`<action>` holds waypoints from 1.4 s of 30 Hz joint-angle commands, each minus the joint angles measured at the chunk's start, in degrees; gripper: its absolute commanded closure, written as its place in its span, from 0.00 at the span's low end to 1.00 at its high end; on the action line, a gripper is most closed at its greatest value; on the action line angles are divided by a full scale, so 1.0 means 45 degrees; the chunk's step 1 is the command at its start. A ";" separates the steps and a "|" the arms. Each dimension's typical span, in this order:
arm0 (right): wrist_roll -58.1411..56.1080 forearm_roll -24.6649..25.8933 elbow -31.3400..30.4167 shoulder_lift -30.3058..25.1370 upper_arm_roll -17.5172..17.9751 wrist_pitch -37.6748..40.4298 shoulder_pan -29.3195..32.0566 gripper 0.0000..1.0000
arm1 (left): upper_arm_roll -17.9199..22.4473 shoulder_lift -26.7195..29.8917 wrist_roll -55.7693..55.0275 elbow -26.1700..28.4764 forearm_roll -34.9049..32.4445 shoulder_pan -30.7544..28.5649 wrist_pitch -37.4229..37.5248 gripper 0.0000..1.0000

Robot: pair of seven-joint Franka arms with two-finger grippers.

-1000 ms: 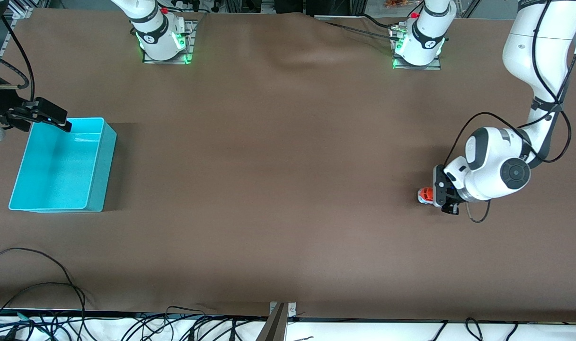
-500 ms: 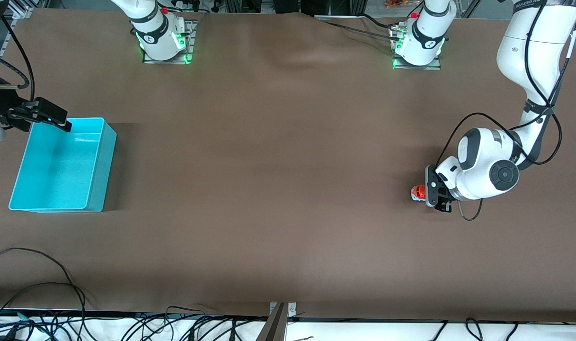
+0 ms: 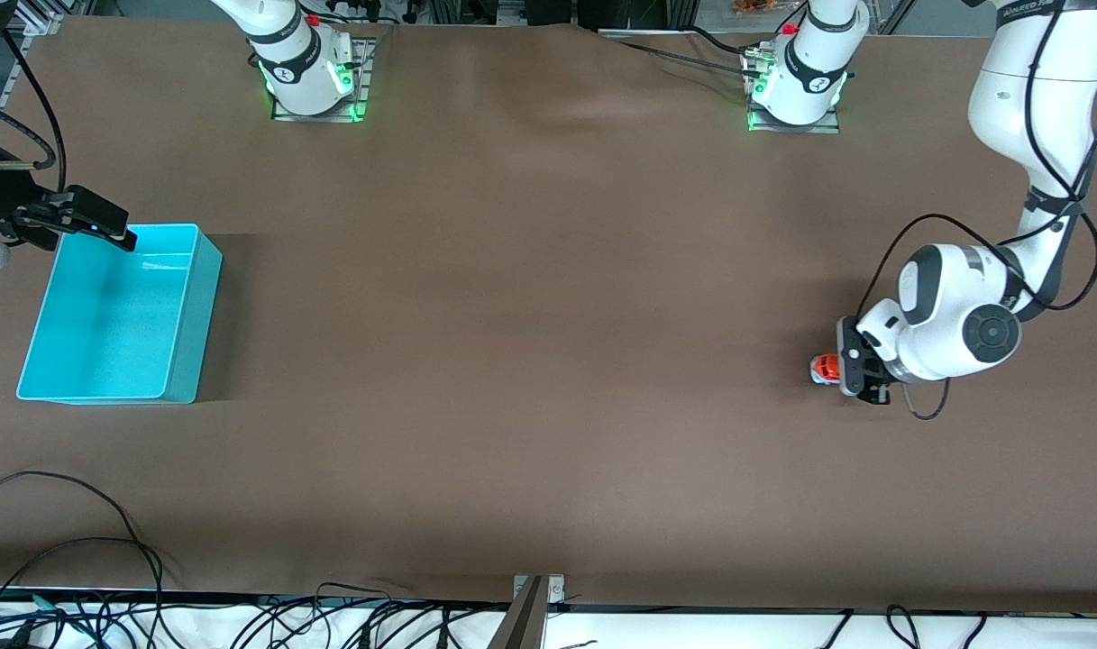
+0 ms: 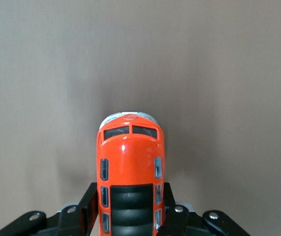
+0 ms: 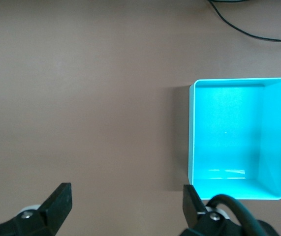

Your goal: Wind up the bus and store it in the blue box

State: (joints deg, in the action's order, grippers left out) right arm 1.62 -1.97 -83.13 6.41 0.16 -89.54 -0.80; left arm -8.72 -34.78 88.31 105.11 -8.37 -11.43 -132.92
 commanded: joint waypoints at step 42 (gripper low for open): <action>0.0070 0.0125 0.0289 0.0098 -0.0017 0.0114 -0.0018 0.00 | -0.0016 -0.1061 0.3070 -0.0271 -0.0601 -0.3377 -0.0520 0.72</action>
State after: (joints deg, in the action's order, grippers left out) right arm 1.63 -1.97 -83.13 6.41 0.16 -89.54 -0.80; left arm -8.69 -35.31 99.54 104.43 -8.96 -24.97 -134.23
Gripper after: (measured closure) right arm 0.000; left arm 0.463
